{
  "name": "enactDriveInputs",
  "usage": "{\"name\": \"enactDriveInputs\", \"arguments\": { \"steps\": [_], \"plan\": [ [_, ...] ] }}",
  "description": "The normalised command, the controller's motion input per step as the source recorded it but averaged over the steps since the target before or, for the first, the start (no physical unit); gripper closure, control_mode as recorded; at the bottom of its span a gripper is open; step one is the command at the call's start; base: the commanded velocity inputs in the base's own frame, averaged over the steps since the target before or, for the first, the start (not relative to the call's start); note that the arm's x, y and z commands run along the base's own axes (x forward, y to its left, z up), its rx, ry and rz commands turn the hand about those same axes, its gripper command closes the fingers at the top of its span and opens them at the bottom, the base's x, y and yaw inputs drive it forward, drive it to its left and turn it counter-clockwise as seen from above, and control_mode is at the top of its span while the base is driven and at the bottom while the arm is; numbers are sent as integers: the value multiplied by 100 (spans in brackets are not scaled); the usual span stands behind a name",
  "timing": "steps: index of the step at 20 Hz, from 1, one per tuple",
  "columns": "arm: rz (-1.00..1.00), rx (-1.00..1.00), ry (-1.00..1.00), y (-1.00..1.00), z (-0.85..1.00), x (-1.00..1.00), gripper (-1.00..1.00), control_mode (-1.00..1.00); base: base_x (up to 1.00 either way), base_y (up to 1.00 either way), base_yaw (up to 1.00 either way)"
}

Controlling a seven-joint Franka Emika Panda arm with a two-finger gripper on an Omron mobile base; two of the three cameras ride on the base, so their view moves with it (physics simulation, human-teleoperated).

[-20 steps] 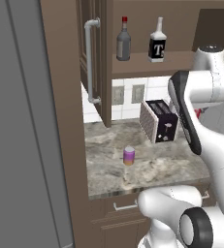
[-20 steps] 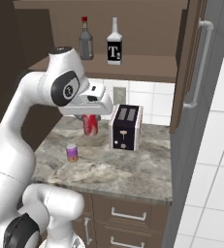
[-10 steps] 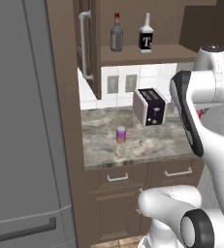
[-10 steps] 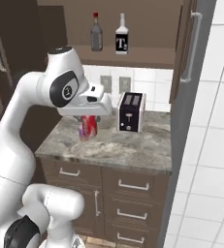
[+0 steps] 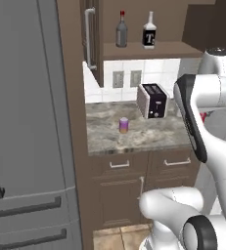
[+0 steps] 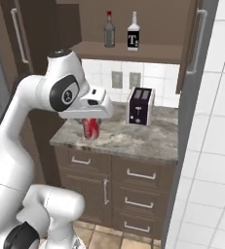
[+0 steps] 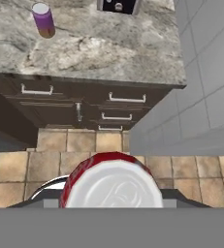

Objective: Sort all alcoholic drinks to one cabinet, and non-alcoholic drinks to the other.

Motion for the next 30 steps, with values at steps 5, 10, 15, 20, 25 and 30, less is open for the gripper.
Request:
{"name": "enactDriveInputs", "arguments": {
  "steps": [5, 10, 15, 20, 25, 30],
  "plan": [
    [0, 0, 0, 0, 0, 0, 100, 100, -21, 0, 49],
    [0, 0, 0, 0, 0, 0, 100, 100, -49, 0, 58],
    [0, 0, 0, 0, 0, 0, 100, 100, -57, 1, 58],
    [0, 0, 0, 0, 0, 0, 100, 100, -40, 0, 59],
    [0, 0, 0, 0, 0, 0, 100, 100, -16, 2, 59],
    [0, 0, 0, 0, 0, 0, 100, 100, -19, 0, 64]
  ]
}}
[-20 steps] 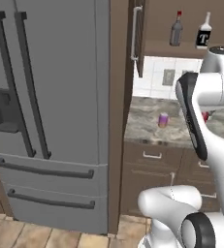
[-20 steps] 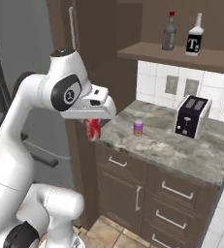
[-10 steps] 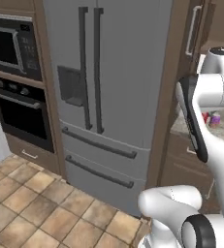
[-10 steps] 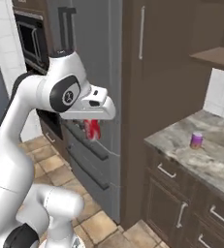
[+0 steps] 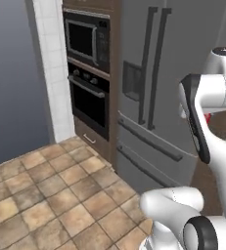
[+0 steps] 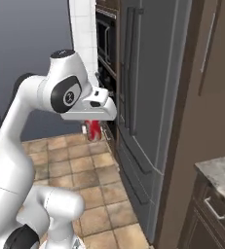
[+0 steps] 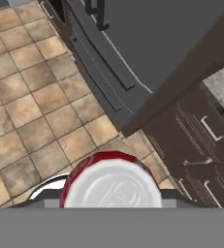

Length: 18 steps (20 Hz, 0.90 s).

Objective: Sort all alcoholic drinks to one cabinet, and non-alcoholic drinks to the other.

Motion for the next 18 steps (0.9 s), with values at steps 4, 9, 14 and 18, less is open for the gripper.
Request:
{"name": "enactDriveInputs", "arguments": {
  "steps": [4, 9, 14, 18],
  "plan": [
    [0, 0, 0, 0, 0, 0, 100, 100, -5, 0, 67],
    [0, 0, 0, 0, 0, 0, 100, 100, -1, 0, 70],
    [0, 0, 0, 0, 0, 0, 100, 100, 0, 0, 71],
    [0, 0, 0, 0, 0, 0, 100, 100, 0, 0, 71]
  ]
}}
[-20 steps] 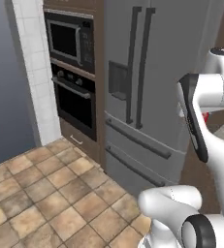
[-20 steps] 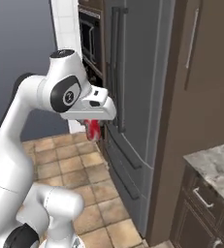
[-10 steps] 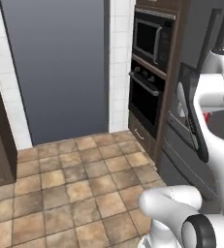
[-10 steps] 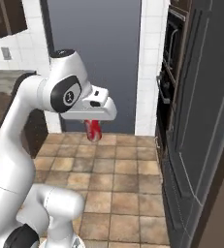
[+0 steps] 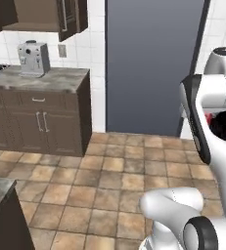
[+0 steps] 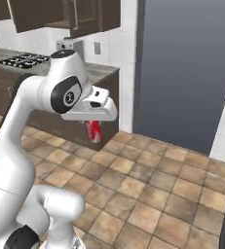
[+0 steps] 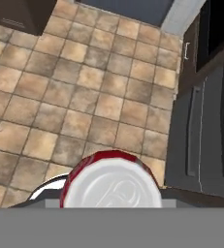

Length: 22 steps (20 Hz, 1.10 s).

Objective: Sort all alcoholic drinks to one cabinet, and non-alcoholic drinks to the other.

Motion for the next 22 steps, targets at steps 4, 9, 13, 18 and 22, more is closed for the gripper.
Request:
{"name": "enactDriveInputs", "arguments": {
  "steps": [4, 9, 13, 18, 22],
  "plan": [
    [0, 0, 0, 0, 0, 0, 100, 100, 9, 0, 70],
    [0, 0, 0, 0, 0, 0, 100, 100, 75, 0, 52],
    [0, 0, 0, 0, 0, 0, 100, 100, 100, 0, 37],
    [0, 0, 0, 0, 0, 0, 100, 100, 100, -1, 42],
    [0, 0, 0, 0, 0, 0, 100, 100, 100, -7, 46]
  ]
}}
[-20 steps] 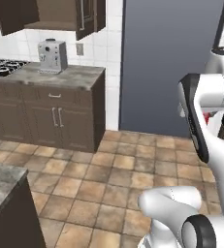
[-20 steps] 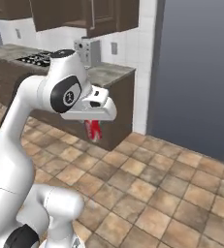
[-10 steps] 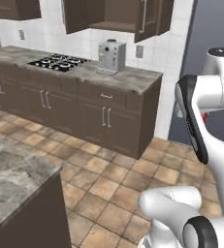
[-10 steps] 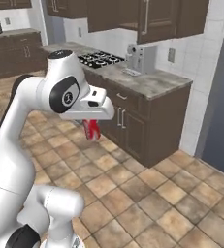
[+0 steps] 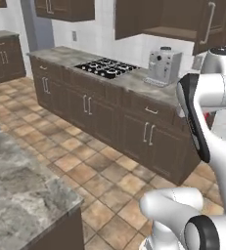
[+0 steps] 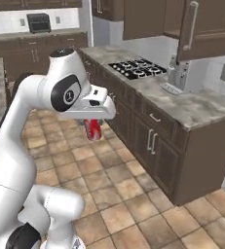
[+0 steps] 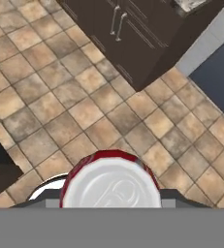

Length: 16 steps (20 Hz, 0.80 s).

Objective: Sort all alcoholic drinks to one cabinet, and non-alcoholic drinks to the other.

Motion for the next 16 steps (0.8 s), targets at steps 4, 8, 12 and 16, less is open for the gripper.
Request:
{"name": "enactDriveInputs", "arguments": {
  "steps": [4, 8, 12, 16],
  "plan": [
    [0, 0, 0, 0, 0, 0, 100, 100, 100, -28, 47],
    [0, 0, 0, 0, 0, 0, 100, 100, 99, -51, 47],
    [0, 0, 0, 0, 0, 0, 100, 100, 100, -42, 46],
    [0, 0, 0, 0, 0, 0, 100, 100, 99, -22, 15]
  ]
}}
